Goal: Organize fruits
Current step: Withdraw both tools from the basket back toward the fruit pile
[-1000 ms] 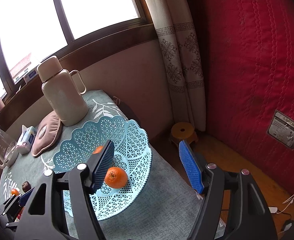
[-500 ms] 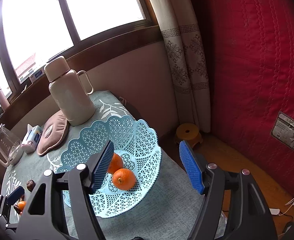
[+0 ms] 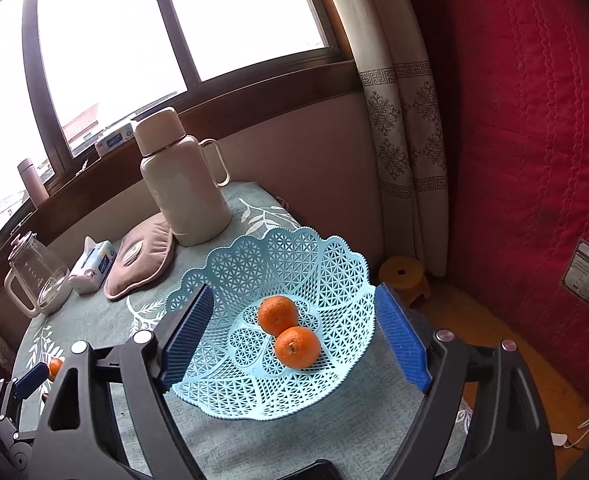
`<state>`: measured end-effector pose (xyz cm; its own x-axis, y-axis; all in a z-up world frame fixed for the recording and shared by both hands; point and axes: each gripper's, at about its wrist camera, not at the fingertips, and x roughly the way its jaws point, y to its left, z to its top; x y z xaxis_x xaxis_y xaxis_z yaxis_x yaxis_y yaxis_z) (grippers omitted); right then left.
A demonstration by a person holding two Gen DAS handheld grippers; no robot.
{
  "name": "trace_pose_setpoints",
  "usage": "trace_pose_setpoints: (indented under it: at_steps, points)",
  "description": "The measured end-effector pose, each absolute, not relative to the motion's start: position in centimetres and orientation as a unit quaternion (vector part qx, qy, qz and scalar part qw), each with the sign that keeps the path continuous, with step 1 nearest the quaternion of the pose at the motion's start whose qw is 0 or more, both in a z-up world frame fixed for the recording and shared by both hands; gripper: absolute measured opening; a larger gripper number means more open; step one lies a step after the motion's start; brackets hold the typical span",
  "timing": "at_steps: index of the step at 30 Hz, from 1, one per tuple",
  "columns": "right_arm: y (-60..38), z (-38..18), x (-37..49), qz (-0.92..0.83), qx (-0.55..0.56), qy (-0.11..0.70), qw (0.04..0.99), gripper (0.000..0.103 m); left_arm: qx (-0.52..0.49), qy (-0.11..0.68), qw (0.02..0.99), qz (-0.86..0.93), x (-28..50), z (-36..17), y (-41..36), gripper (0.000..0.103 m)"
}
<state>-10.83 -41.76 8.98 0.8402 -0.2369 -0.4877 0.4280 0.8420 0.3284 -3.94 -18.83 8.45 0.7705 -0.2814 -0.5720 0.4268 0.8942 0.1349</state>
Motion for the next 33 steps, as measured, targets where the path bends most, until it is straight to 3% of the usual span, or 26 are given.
trace_pose_setpoints:
  at_steps: [7, 33]
  points:
    - [-40.5, 9.5, -11.0, -0.147, 0.218, 0.206, 0.943, 0.091, 0.12, 0.284, 0.935, -0.175, -4.0, 8.2, -17.1, 0.095]
    - [-34.0, 7.9, -9.6, -0.082, 0.177, 0.25, 0.948, 0.091, 0.042, 0.325, 0.944, -0.024, -0.8, 7.1, -0.9, 0.095]
